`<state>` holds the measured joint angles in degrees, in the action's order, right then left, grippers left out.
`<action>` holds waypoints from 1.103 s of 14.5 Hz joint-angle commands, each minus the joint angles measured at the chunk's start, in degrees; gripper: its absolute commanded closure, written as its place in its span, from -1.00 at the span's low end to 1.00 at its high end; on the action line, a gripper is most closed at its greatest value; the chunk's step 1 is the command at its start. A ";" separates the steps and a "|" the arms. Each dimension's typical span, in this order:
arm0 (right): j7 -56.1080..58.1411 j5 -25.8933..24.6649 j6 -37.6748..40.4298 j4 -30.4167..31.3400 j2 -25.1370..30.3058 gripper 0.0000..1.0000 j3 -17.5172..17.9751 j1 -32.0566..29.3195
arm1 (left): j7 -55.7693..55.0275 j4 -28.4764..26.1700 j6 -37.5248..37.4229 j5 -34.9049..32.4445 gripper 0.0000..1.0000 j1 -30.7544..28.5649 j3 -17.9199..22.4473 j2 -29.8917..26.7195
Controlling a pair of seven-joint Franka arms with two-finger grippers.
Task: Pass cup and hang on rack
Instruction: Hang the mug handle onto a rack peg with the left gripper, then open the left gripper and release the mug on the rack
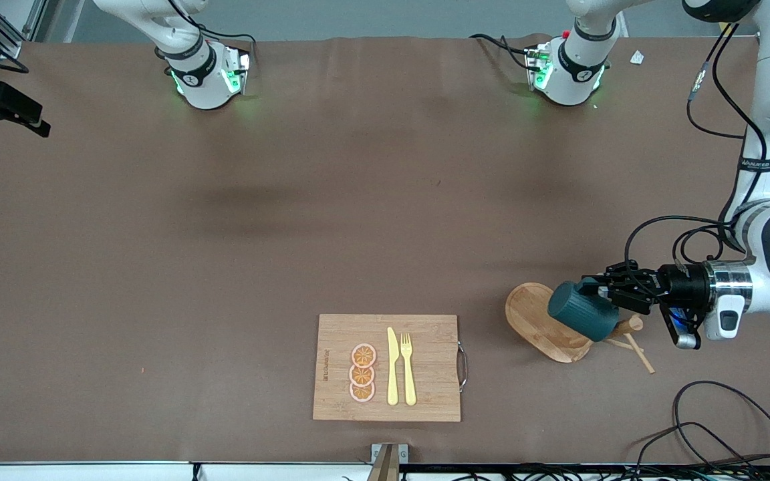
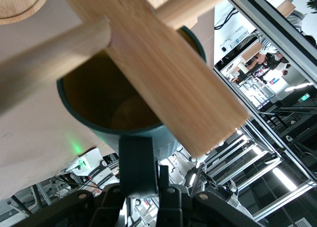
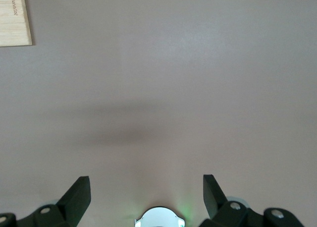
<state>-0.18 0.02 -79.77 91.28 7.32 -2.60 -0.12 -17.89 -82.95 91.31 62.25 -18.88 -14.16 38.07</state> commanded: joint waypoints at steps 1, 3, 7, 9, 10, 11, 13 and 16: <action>-0.88 1.04 -0.30 1.18 1.12 -1.00 0.67 -0.85 | 0.75 0.16 -0.69 2.08 0.40 -0.81 -0.61 0.26; -0.79 1.04 -0.39 1.18 1.12 -1.00 0.67 -0.85 | 0.75 0.24 -0.43 2.52 -0.22 -0.81 -0.61 0.17; -0.70 0.95 -0.56 1.18 1.12 -1.00 0.67 -0.85 | -0.56 1.73 -0.17 1.21 -1.00 -0.55 0.00 -0.97; -0.61 1.03 -0.82 1.18 1.12 -1.00 0.67 -0.85 | -1.87 2.00 0.01 -4.56 -1.00 -0.20 -0.08 -4.47; -0.61 0.95 -0.83 1.27 1.12 -1.00 0.67 -0.85 | -3.36 2.00 0.10 -6.16 -1.00 -0.28 -0.34 -5.88; -0.61 1.03 -0.74 1.27 1.12 -1.00 0.67 -0.85 | -4.42 2.00 0.10 -7.31 -1.00 -0.37 -0.08 -7.81; -0.61 1.04 -0.74 1.27 1.12 -1.00 0.67 -0.85 | -4.61 1.91 0.18 -15.01 -1.00 -0.28 -0.34 -12.73; -0.61 1.04 -0.83 1.18 1.12 -1.00 0.67 -0.76 | -3.30 2.09 -0.34 -29.77 -1.00 -0.02 -1.74 -18.97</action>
<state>-0.19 0.02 -80.04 91.28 7.32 -2.58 -0.12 -21.76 -79.26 91.20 39.89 -19.00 -15.02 23.93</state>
